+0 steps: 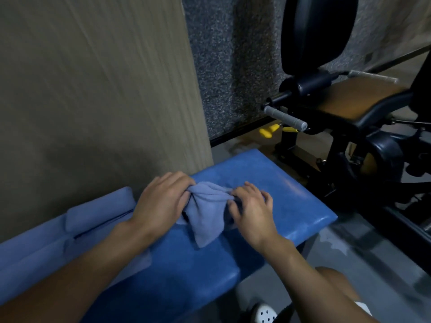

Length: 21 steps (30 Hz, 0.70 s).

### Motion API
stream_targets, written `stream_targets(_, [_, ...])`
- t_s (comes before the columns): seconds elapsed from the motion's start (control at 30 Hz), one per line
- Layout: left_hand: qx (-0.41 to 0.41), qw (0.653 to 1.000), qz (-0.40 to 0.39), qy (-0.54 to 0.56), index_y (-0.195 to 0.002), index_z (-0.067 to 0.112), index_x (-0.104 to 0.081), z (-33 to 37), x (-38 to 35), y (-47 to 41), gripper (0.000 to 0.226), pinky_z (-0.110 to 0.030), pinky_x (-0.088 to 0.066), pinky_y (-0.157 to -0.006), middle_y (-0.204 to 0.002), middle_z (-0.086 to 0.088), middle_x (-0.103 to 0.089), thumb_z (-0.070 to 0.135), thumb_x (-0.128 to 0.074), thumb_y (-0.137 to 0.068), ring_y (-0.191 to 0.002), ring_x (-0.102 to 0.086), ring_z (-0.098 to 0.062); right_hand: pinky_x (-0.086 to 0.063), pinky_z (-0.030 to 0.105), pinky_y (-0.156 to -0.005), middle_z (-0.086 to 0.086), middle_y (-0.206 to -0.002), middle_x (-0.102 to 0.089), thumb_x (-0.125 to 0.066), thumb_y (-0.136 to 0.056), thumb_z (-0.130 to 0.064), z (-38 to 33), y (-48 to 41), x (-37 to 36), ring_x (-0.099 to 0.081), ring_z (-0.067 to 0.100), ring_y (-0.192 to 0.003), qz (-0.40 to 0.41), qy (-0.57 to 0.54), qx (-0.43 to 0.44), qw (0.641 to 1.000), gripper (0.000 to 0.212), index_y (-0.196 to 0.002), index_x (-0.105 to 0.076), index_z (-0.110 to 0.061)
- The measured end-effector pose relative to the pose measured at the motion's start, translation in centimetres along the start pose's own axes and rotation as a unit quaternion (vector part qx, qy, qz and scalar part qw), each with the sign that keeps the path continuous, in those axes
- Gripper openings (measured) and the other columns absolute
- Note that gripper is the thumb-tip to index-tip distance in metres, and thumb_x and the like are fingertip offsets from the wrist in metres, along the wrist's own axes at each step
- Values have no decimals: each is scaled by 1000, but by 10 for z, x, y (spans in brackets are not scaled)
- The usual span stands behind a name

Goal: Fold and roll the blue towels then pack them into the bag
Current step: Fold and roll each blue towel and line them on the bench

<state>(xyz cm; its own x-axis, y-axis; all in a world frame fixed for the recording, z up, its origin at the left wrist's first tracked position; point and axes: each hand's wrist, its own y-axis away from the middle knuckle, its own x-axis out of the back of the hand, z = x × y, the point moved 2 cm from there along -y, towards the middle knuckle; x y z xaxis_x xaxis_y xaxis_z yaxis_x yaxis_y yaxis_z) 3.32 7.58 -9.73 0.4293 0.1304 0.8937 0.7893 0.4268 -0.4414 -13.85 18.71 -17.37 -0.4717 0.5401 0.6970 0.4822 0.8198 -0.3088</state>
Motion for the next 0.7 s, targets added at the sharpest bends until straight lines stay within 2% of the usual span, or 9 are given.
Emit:
stream_targets(0.1, [13, 1000, -7, 12, -95, 22, -60, 4, 20, 9, 21, -41, -45, -72, -91, 6, -58, 28, -40, -91, -85, -56, -20, -29, 42, -105, -9, -79, -58, -51, -93, -24, -19, 14, 7, -59, 18, -94, -35, -26, 6, 999, 5, -89, -51, -22])
stream_targets(0.17, [34, 999, -11, 10, -95, 22, -61, 4, 27, 14, 23, -41, -45, -74, -92, 6, -58, 28, -40, -89, -87, -56, -20, -42, 43, -89, -4, -74, -60, -52, -93, -23, -28, 23, 11, -60, 26, -80, -42, -44, 13, 998, 7, -87, -49, -20])
stream_targets(0.23, [68, 998, -10, -7, -95, 22, -63, 5, 30, 19, 22, -41, -44, -77, -93, 6, -60, 27, -43, -86, -89, -56, -21, -47, 44, -74, 4, -77, -65, -52, -93, -24, -34, 33, 14, -60, 32, -77, -49, -77, 4, 996, 9, -88, -49, -18])
stream_targets(0.37, [205, 978, -25, -9, -104, 19, -64, 5, 17, 49, 20, -45, -45, -85, -104, 0, -63, 22, -65, -85, -98, -59, -27, -47, 40, -68, 1, -75, -62, -50, -95, -35, -42, 53, 8, -60, 27, -77, -125, -92, -12, 988, 21, -77, -46, -26])
stream_targets(0.43, [243, 969, -43, 29, -99, 21, -62, 5, 6, 73, 17, -45, -49, -81, -97, 2, -61, 23, -68, -84, -92, -61, -25, -46, 38, -68, 4, -77, -64, -50, -95, -33, -42, 58, 4, -61, 30, -80, -141, -61, -12, 988, 23, -74, -51, -25])
stream_targets(0.5, [269, 958, -51, 80, -84, 27, -56, 6, -3, 93, 14, -41, -51, -70, -81, 8, -55, 24, -69, -84, -78, -61, -21, -46, 39, -75, 8, -92, -66, -52, -92, -23, -37, 57, 2, -60, 32, -90, -122, -16, -2, 992, 10, -90, -61, -20])
stream_targets(0.6, [320, 938, -59, 124, -73, 26, -53, 14, -13, 112, 21, -34, -48, -63, -69, 9, -55, 32, -70, -84, -68, -57, -15, -38, 37, -90, 2, -119, -59, -55, -90, -26, -31, 54, -2, -53, 27, -113, -160, 66, -13, 985, 29, -118, -57, -21])
stream_targets(0.67, [295, 943, -92, 123, -84, 23, -60, 22, -19, 121, 21, -34, -50, -71, -84, 7, -62, 42, -70, -82, -79, -60, -15, -34, 38, -96, 0, -133, -52, -57, -90, -33, -30, 52, -6, -47, 25, -122, -191, 85, -26, 978, 45, -133, -48, -23])
stream_targets(0.7, [269, 950, -117, 107, -95, 21, -63, 26, -22, 125, 31, -35, -51, -78, -97, 4, -64, 48, -68, -80, -90, -61, -16, -35, 40, -98, 0, -139, -47, -59, -89, -35, -28, 51, -9, -44, 26, -125, -207, 89, -30, 974, 54, -139, -41, -23])
